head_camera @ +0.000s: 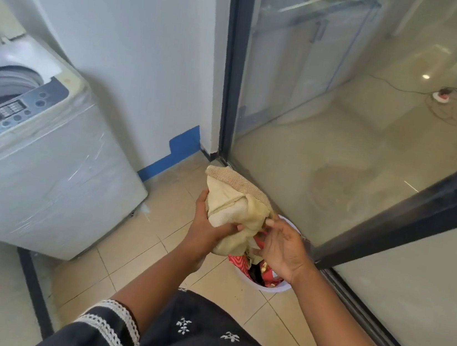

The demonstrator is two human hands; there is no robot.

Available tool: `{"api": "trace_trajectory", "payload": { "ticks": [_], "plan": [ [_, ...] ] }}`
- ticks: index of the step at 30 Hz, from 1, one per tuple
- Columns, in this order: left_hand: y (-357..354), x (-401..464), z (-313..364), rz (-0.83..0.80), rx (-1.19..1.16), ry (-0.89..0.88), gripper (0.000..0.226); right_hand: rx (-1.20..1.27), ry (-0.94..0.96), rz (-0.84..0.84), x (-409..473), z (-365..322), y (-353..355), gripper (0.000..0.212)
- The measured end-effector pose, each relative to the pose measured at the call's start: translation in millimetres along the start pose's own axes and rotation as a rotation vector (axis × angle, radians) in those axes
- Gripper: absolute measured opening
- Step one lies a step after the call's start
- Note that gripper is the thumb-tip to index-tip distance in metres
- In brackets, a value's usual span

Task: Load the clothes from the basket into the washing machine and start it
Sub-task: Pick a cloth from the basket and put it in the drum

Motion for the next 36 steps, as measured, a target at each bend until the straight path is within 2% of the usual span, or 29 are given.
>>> {"api": "trace_trajectory", "payload": {
  "ticks": [3,6,8,10,11,13,14,15,17,21,25,36],
  "plan": [
    [22.5,-8.1,2.0,-0.027,0.101,-0.001,0.104,-0.155,-0.095,-0.001,11.3,19.4,-20.8,0.056],
    [56.8,-9.8,0.6,0.038,0.139,0.054,0.093,-0.216,-0.100,0.054,30.6,28.8,-45.0,0.064],
    [91.7,-8.2,2.7,0.076,0.136,0.085,0.088,-0.242,-0.085,0.072,45.1,34.1,-69.6,0.057],
    [128.3,-7.5,5.2,0.075,0.132,0.152,0.074,-0.267,-0.060,0.098,57.5,39.4,-99.4,0.028],
    [147.6,-9.2,6.1,0.067,0.128,0.196,0.067,-0.277,-0.047,0.117,65.1,44.3,-114.7,0.021],
    [191.9,-11.8,6.6,0.055,0.081,0.276,0.063,-0.293,-0.035,0.128,82.4,59.1,-148.3,0.019],
    [211.7,-12.3,7.5,0.055,0.039,0.292,0.062,-0.298,-0.026,0.127,90.1,65.8,-162.8,0.026],
    [235.7,-13.9,12.4,0.066,-0.009,0.281,0.060,-0.298,-0.021,0.120,101.1,75.2,-180.6,0.036],
    [284.8,-15.7,22.7,0.121,-0.063,0.230,0.055,-0.295,-0.025,0.118,121.1,94.6,-214.8,0.041],
    [377.7,-22.2,49.8,0.284,-0.118,0.081,0.046,-0.331,-0.051,0.041,162.0,131.1,-288.7,0.040],
    [455.4,-37.7,74.9,0.401,-0.148,-0.042,0.039,-0.355,-0.069,-0.088,194.4,155.2,-366.1,0.027],
    [587.8,-70.4,101.1,0.719,-0.267,-0.229,0.038,-0.695,0.009,-0.353,272.8,180.5,-534.9,0.022]
  ]
}}
Point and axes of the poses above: each hand's wrist, its own x-axis towards the middle knuckle, its own y-axis out of the back of the hand, z = x × y, the point moved 8 cm from there along x, towards the middle knuckle, and after that the axes turned 6 degrees about y, right-handed, at the moved point
